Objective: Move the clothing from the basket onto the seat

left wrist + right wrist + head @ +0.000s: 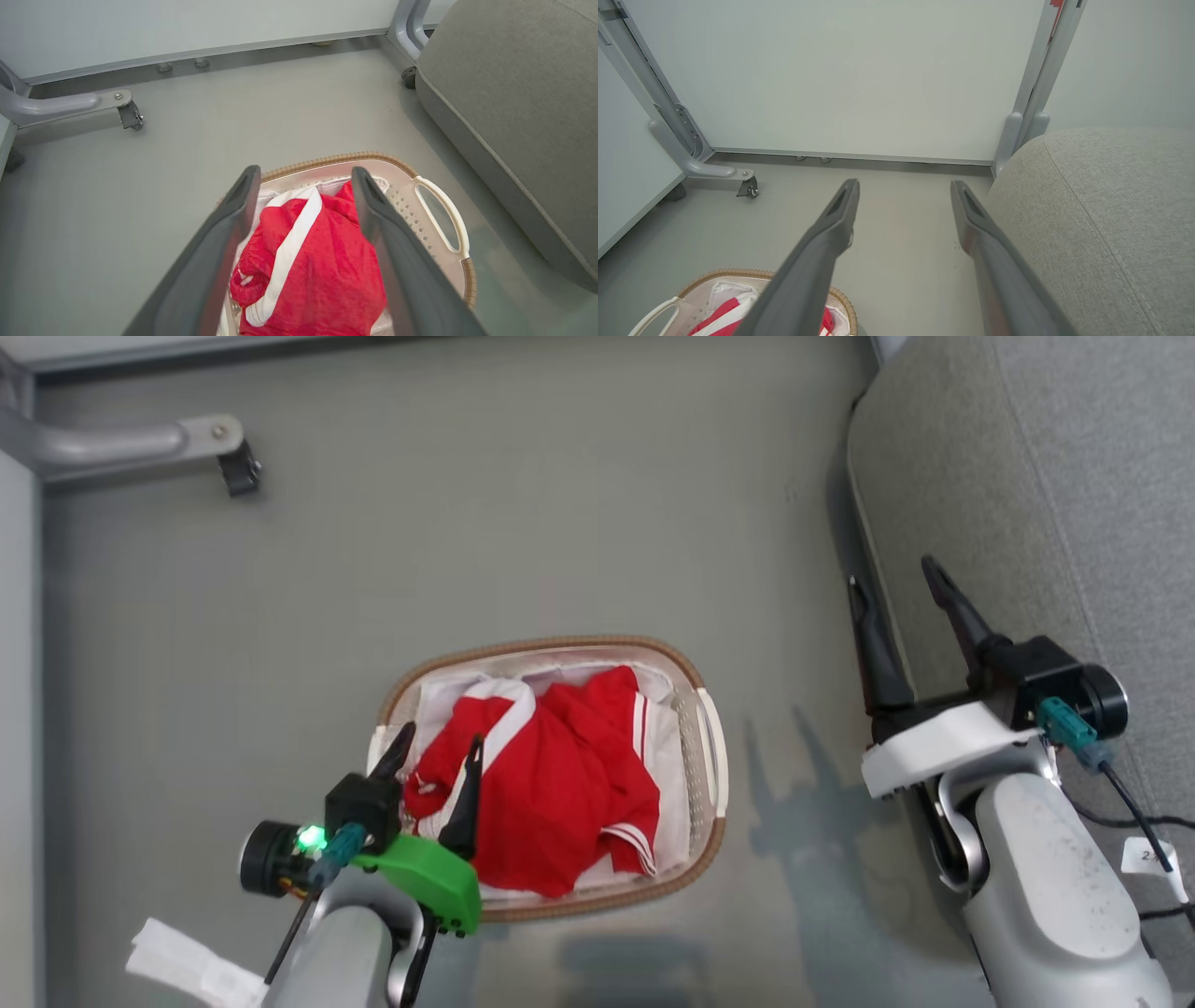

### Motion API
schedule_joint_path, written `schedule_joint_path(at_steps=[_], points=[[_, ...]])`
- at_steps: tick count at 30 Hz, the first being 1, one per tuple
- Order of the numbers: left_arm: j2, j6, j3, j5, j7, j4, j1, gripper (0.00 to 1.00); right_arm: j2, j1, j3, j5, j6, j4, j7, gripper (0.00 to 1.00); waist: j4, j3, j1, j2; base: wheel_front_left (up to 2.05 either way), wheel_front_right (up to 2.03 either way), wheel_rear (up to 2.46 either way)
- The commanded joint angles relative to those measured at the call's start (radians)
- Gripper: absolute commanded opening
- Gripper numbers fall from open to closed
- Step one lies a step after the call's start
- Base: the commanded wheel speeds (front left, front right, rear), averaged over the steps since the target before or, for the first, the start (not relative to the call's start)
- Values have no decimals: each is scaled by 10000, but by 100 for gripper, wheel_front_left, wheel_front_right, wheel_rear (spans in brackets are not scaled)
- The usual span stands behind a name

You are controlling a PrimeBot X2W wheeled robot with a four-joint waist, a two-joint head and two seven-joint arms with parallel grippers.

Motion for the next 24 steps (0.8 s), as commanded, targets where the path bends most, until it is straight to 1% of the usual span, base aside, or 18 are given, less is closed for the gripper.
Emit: schedule_joint_path(at_steps=[1,5,8,11,17,24], points=[[45,-43,-118,49,-9,170,-395,100,29,-236,60,41,-3,-134,-40,100,-483,1143,0,0,0,0,0],[49,-71,-517,-231,-9,1019,-1072,100,79,-487,192,122,-3,-360,-35,100,-764,1773,0,0,0,0,0],[49,-77,-1087,-547,-9,1821,-1703,100,106,-605,210,223,-3,-376,-32,100,-943,2190,0,0,0,0,0],[104,-76,-1417,-736,-10,2603,-2364,100,144,-663,233,282,-3,-383,-32,100,-1062,2565,0,0,0,0,0],[278,-78,-1373,-1128,-10,4107,-3611,100,174,-854,527,420,-5,-291,-32,100,-1367,3217,0,0,0,0,0],[298,-80,-1497,-1268,42,5910,-4830,100,182,-1124,738,670,-6,-308,-32,100,-1564,3672,0,0,0,0,0]])
